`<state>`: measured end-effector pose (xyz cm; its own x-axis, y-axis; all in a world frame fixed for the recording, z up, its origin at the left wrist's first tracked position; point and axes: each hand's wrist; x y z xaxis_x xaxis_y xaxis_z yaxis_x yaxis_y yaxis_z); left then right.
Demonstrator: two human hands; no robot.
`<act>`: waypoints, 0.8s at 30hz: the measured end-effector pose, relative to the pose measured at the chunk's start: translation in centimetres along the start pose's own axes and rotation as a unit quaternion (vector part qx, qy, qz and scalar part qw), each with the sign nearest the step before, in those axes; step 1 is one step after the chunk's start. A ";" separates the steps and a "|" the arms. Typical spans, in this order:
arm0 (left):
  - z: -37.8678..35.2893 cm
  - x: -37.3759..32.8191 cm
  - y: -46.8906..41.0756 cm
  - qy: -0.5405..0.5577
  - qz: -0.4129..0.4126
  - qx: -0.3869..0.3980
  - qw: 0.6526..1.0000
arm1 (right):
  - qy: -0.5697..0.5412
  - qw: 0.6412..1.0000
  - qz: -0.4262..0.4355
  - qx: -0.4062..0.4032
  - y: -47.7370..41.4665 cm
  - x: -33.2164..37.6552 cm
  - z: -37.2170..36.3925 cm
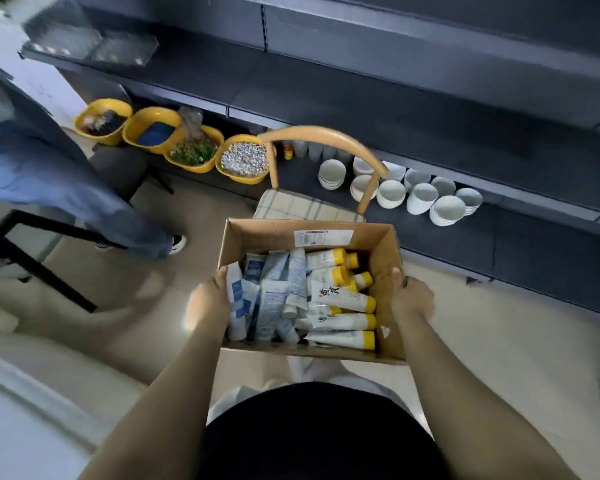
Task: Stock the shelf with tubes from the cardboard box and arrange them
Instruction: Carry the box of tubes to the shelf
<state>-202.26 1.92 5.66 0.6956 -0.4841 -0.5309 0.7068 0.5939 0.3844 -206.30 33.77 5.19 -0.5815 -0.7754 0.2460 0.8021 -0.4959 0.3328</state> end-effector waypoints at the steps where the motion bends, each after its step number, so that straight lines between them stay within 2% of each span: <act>1: -0.2 -1.0 -1.1 -0.002 0.002 0.001 1.000 | 0.006 1.000 -0.005 0.008 -1.1 0.7 0.0; 7: -1.1 -6.7 -8.4 -0.032 -0.014 0.023 0.999 | 0.015 0.999 -0.019 0.032 -7.3 6.3 0.1; 13: -1.2 -12.2 -16.4 -0.058 -0.070 0.061 0.994 | -0.016 0.995 -0.095 0.039 -10.3 10.7 -0.6; 24: -5.4 -15.6 -28.9 -0.103 -0.068 0.128 0.984 | -0.014 0.980 -0.194 0.037 -15.5 16.9 -5.2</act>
<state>-234.28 -4.27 -1.22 0.5843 -0.6843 -0.4363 0.7865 0.3450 0.5122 -227.83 26.35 -0.53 -0.8450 -0.5229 0.1121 0.5084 -0.7206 0.4715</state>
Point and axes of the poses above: each hand's wrist, its own y-axis away from the middle knuckle, its own z-axis out of the back of the hand, x = y × z, and after that the axes turned 9 degrees about y, right-handed
